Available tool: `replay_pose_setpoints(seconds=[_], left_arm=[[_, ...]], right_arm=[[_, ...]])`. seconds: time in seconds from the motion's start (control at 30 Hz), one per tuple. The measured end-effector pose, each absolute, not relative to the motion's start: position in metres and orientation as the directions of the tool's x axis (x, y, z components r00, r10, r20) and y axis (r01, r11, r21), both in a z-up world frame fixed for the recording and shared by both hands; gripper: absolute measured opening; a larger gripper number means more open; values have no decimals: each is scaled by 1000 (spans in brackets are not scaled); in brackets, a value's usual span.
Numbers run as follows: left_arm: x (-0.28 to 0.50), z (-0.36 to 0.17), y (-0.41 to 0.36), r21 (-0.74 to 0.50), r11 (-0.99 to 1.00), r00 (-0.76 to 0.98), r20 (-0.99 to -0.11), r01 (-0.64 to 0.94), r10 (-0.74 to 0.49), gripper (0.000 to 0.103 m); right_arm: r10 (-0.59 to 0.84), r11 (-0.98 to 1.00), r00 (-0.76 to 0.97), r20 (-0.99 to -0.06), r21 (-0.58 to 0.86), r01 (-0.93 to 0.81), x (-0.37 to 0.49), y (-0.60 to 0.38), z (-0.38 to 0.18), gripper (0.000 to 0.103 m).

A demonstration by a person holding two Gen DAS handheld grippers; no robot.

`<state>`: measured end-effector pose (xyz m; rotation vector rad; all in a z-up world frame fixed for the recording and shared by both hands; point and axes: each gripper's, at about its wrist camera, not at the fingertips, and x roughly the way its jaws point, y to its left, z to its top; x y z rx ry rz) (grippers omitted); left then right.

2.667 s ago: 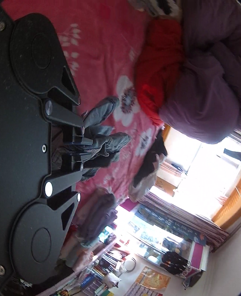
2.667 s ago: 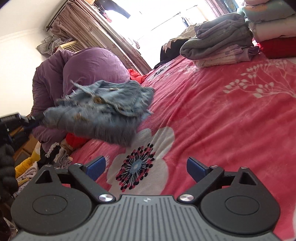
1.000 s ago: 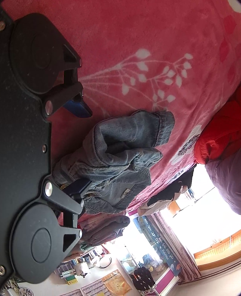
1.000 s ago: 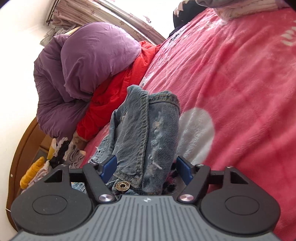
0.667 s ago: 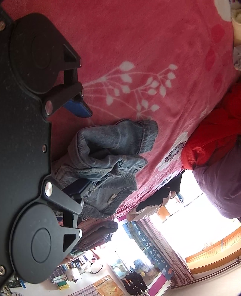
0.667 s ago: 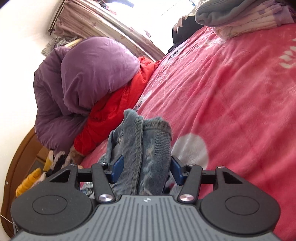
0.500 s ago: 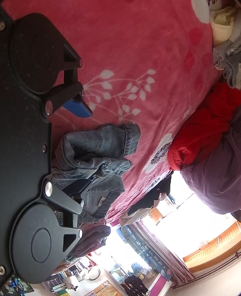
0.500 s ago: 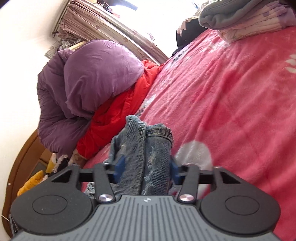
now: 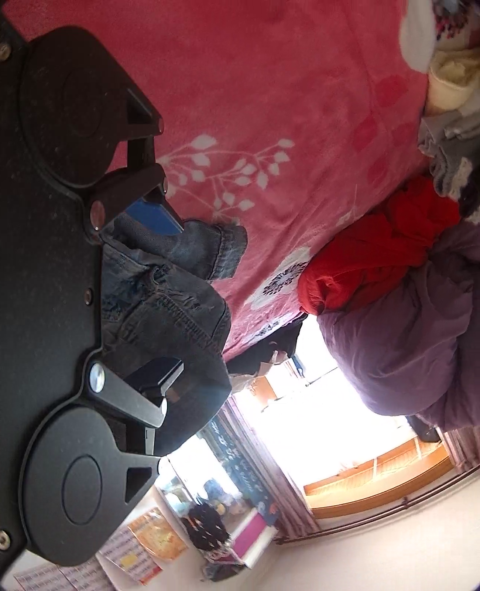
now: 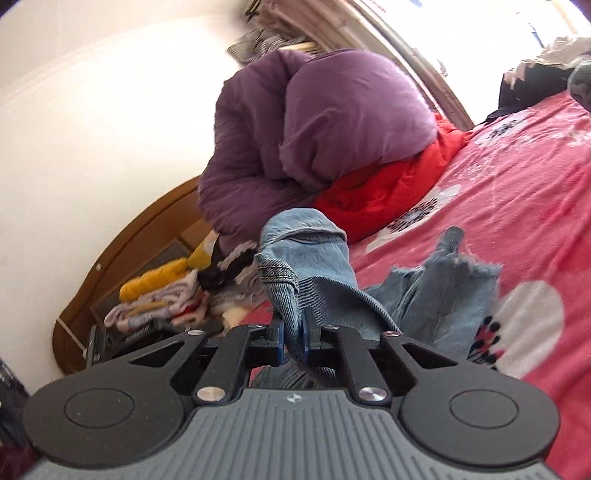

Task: Fold clothes

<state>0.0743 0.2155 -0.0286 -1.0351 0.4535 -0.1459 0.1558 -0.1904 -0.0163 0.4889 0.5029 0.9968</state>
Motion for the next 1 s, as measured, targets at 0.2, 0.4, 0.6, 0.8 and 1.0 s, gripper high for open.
replay_pose_setpoints(seconds=[0.2, 0.4, 0.6, 0.8, 1.0], left_arm=[[54, -28, 247, -902, 404, 924, -274, -151, -268, 73], [36, -15, 257, -895, 414, 932, -282, -169, -228, 73], [30, -8, 236, -785, 578, 880, -417, -223, -227, 73], [29, -17, 213, -739, 635, 819, -497, -225, -288, 73], [35, -28, 194, -635, 734, 752, -600, -241, -273, 73]], right_arm=[[891, 454, 350, -290, 507, -733, 107, -182, -8, 12], [821, 534, 310, -479, 451, -715, 71, -185, -21, 17], [747, 616, 312, -587, 435, -657, 51, -199, -33, 21], [766, 621, 288, -575, 544, -565, 54, -222, -42, 22], [658, 672, 296, -692, 363, -645, 38, -201, -42, 30]])
